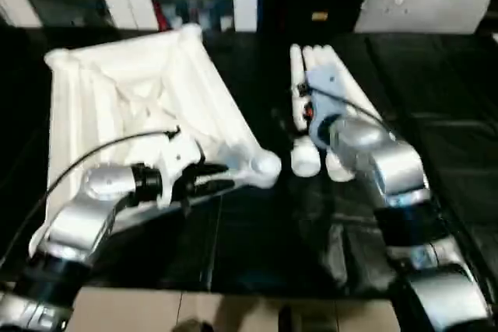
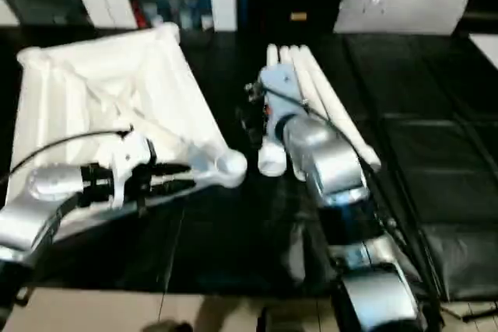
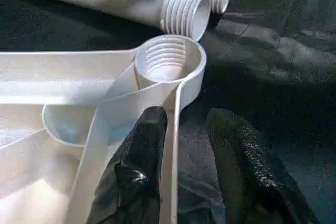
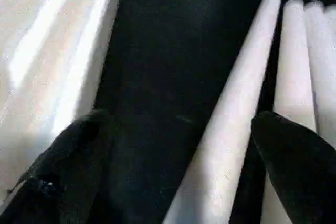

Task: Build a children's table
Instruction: Insert table leg to table base

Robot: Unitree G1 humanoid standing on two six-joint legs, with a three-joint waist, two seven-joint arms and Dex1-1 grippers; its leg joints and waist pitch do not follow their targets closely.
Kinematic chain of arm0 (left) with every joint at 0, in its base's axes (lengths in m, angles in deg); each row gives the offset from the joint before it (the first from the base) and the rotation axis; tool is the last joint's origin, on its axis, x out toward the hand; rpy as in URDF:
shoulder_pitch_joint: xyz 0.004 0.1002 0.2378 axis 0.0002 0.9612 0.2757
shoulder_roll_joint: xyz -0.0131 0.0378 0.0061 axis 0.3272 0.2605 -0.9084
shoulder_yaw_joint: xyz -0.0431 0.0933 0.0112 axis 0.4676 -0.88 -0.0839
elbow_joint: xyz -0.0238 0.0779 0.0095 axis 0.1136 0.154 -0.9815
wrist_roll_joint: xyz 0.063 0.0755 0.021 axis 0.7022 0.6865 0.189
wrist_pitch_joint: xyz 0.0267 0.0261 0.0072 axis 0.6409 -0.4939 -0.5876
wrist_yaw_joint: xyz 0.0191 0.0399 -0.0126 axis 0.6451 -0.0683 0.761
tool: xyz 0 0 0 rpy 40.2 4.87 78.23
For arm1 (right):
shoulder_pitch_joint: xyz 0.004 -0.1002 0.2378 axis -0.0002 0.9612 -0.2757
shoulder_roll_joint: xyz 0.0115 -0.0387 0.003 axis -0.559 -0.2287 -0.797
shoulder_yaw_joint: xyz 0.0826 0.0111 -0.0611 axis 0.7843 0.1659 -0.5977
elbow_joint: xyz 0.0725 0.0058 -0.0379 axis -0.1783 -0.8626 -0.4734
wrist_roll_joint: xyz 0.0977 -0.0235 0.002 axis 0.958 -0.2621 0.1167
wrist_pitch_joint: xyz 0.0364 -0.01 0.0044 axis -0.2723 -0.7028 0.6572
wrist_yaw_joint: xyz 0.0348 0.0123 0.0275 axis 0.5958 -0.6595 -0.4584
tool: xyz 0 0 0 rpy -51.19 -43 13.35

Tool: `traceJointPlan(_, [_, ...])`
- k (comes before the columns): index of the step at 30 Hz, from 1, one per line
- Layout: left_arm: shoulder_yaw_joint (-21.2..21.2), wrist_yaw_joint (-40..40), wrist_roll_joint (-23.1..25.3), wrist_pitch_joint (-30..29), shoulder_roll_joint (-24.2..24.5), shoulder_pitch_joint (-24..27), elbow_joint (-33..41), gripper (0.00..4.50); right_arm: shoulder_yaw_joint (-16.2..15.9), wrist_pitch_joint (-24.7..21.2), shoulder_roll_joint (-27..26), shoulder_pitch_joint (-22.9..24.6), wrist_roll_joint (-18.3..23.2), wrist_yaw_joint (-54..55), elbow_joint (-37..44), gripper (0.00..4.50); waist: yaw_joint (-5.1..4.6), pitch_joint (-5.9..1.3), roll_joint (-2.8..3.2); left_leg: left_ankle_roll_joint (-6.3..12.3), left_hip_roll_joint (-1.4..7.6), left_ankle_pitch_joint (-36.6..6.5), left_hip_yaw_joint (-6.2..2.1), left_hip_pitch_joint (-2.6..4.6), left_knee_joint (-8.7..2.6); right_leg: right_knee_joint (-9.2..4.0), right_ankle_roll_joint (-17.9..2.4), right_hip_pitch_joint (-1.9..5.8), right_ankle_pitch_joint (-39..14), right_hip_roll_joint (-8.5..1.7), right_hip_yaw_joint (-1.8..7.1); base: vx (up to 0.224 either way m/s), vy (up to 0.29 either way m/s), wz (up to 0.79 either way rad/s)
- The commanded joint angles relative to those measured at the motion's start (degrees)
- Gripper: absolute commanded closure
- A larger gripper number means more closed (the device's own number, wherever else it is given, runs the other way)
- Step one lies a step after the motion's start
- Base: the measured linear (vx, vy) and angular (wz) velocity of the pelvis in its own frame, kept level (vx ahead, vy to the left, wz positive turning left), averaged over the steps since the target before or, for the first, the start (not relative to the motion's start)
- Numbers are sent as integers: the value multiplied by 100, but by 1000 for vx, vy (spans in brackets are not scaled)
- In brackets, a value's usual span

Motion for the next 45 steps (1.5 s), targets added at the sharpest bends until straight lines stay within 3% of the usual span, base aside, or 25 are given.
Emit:
traceJointPlan(1, [33, 33, 30, -59, 43, 57, 167, 266, 122, -67, -24, -112, -18, 83, -247, 0, 23, -478, 13, 147, 334, 53, -14, -19, -366, -204, -1809, 429, -91, -392, 237, 0, 0, 0])
traceJointPlan(2, [55, 100, -42, -246, 48, 201, 467, 266, 155, -132, -81, -429, -108, 289, -853, 0, 25, -502, -26, 160, 343, 97, -11, -21, -360, -185, -1811, 441, -62, -399, 234, 0, 0, 0])
traceJointPlan(4, [62, 122, -70, -311, 43, 244, 558, 266, 148, -159, -88, -506, -136, 328, -1008, 0, 35, -487, -6, 154, 342, 46, -5, -24, -357, -201, -1815, 426, -209, -399, 228, 0, 0, 0])
traceJointPlan(6, [56, 165, -115, -430, 64, 375, 799, 266, 294, -146, -185, -682, -86, 429, -1376, 0, 51, -482, -37, 200, 341, 46, 13, -26, -359, -202, -1784, 423, -217, -386, 228, 0, 0, 0])
traceJointPlan(8, [64, 208, -134, -491, 75, 456, 928, 266, 402, -105, -258, -801, -60, 516, -1606, 0, 60, -477, -27, 207, 344, 34, 9, -23, -362, -196, -1780, 412, -266, -390, 224, 0, 0, 0])
traceJointPlan(15, [77, 308, -161, -762, 87, 630, 1240, 266, 807, -288, -491, -1192, 194, 594, -2537, 0, 65, -427, -30, 104, 349, -330, 23, -15, -380, -242, -1658, 359, -845, -376, 225, 0, 0, 0])
traceJointPlan(23, [84, 394, -219, -928, 115, 671, 1426, 259, 1069, -297, -568, -1253, 199, 794, -2834, 78, 80, -411, -53, -31, 328, -574, 18, -18, -389, -260, -1495, 336, -1207, -362, 219, 0, 0, 0])
traceJointPlan(28, [94, 407, -209, -1036, 117, 677, 1498, 259, 1120, -374, -544, -1279, 229, 767, -2860, 78, 86, -407, -62, -18, 323, -560, 22, -33, -388, -270, -1449, 333, -1223, -360, 223, 0, 0, 0])
traceJointPlan(32, [78, 450, -235, -1089, 132, 694, 1545, 259, 1001, -232, -504, -1280, 114, 655, -2915, 78, 101, -442, -53, 99, 324, -215, 27, -52, -364, -211, -1556, 342, -669, -348, 210, 0, 0, 0])
traceJointPlan(36, [67, 468, -248, -1112, 141, 706, 1565, 259, 1035, -34, -512, -1271, 116, 655, -2919, 39, 118, -471, -55, 293, 307, 122, 40, -80, -338, -164, -1693, 355, -118, -339, 210, 0, 0, 0])
traceJointPlan(39, [42, 467, -241, -1127, 148, 711, 1572, 259, 1072, -225, -526, -1284, 175, 642, -3006, 7, 115, -445, -50, 312, 318, -100, 44, -81, -347, -198, -1695, 337, -378, -337, 199, 0, 0, 0])
traceJointPlan(43, [14, 479, -237, -1146, 151, 697, 1577, 259, 1140, -336, -562, -1271, 202, 661, -3136, 7, 115, -423, -47, 198, 329, -307, 36, -76, -364, -222, -1613, 327, -721, -345, 198, 0, 0, 0])
traceJointPlan(45, [-8, 486, -236, -1152, 153, 684, 1582, 259, 1213, -335, -579, -1241, 273, 645, -3194, 40, 110, -416, -43, 122, 329, -431, 35, -67, -369, -239, -1554, 317, -878, -346, 203, 0, 0, 0])
